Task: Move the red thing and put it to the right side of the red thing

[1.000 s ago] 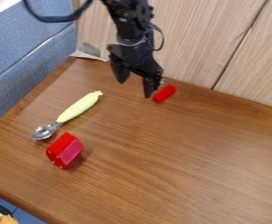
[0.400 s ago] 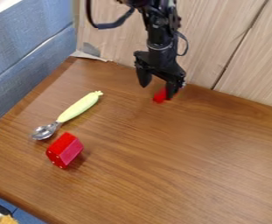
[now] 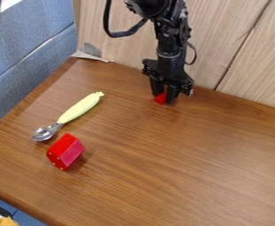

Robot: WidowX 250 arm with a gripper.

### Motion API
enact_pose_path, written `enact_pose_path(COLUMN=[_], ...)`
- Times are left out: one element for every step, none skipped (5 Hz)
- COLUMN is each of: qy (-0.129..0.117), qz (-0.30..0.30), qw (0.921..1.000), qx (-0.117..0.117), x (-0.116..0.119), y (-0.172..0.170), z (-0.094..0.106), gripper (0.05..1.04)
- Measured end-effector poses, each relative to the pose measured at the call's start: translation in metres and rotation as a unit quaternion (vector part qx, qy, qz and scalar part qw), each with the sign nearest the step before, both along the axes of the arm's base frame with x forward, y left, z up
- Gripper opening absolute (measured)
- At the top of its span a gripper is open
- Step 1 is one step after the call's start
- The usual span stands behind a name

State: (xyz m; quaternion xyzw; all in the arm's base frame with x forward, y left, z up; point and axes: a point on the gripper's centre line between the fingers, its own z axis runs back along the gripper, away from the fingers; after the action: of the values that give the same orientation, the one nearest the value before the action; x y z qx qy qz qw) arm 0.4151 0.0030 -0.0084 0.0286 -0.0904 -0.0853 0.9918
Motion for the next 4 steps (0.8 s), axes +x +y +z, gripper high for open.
enact_pose_path(qy=[0.000, 0.001, 0.000, -0.050], qz=[0.002, 0.008, 0.015, 0.024], qw=[1.0000, 1.0000, 0.9999, 0.9984], qx=[0.001, -0.005, 0.004, 0.015], x=[0.001, -0.001, -0.006, -0.011], y=[0.001, -0.001, 0.002, 0.006], z=[0.000, 0.000, 0.006, 0.050], gripper=[0.278, 0.278, 0.278, 0.278])
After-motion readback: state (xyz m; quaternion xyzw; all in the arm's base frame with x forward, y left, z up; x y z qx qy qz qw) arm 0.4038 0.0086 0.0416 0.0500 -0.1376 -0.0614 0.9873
